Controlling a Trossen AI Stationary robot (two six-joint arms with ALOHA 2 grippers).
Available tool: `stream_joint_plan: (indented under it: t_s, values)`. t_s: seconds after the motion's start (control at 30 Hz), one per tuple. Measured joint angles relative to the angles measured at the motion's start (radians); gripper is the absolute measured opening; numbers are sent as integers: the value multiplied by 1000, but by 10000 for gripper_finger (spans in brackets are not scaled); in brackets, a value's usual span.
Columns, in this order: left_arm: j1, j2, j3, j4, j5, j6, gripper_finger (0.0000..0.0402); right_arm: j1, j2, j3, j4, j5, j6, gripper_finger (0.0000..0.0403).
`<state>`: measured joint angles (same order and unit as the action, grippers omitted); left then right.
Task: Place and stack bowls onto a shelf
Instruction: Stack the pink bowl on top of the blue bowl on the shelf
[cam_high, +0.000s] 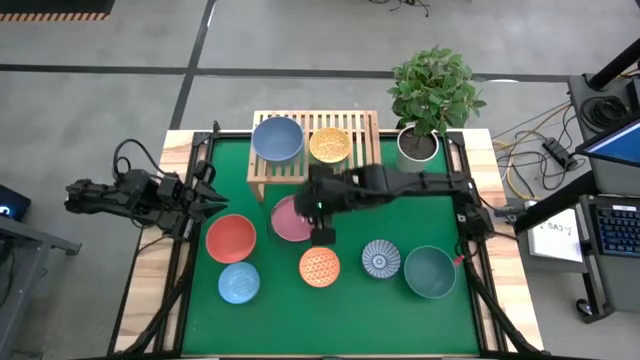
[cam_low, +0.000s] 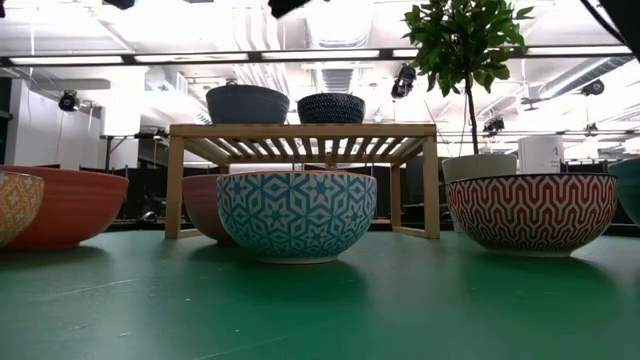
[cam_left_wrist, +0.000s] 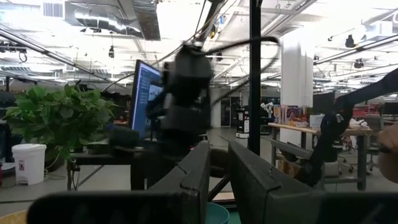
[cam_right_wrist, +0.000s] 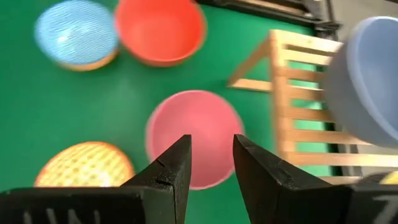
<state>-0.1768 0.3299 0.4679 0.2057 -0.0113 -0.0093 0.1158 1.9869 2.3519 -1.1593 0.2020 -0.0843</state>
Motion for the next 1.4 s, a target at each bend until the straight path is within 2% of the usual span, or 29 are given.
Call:
stream_joint_plan:
  t_s: [0.23, 0.37, 0.6, 0.93, 1.07, 1.27, 1.4]
  values:
    - [0, 33, 0, 2, -5, -11, 40, 116, -22, -33, -16, 5, 17, 108]
    - [0, 70, 0, 3, -5, -12, 40, 156, -82, -148, 4, 38, 53, 108]
    - [0, 187, 3, 78, -5, -47, 40, 208, -303, -554, 269, 71, 95, 106]
    - [0, 450, 111, 80, -5, -116, 40, 261, -697, -1110, 672, 80, 114, 83]
    - [0, 544, 204, -51, -6, -173, 40, 264, -831, -1268, 776, 88, 110, 76]
    - [-16, 696, 380, -399, -7, -248, 40, 264, -997, -1471, 935, 88, 56, 73]
    - [-59, 832, 488, -658, -5, -290, 40, 264, -1076, -1552, 1004, 88, 8, 75]
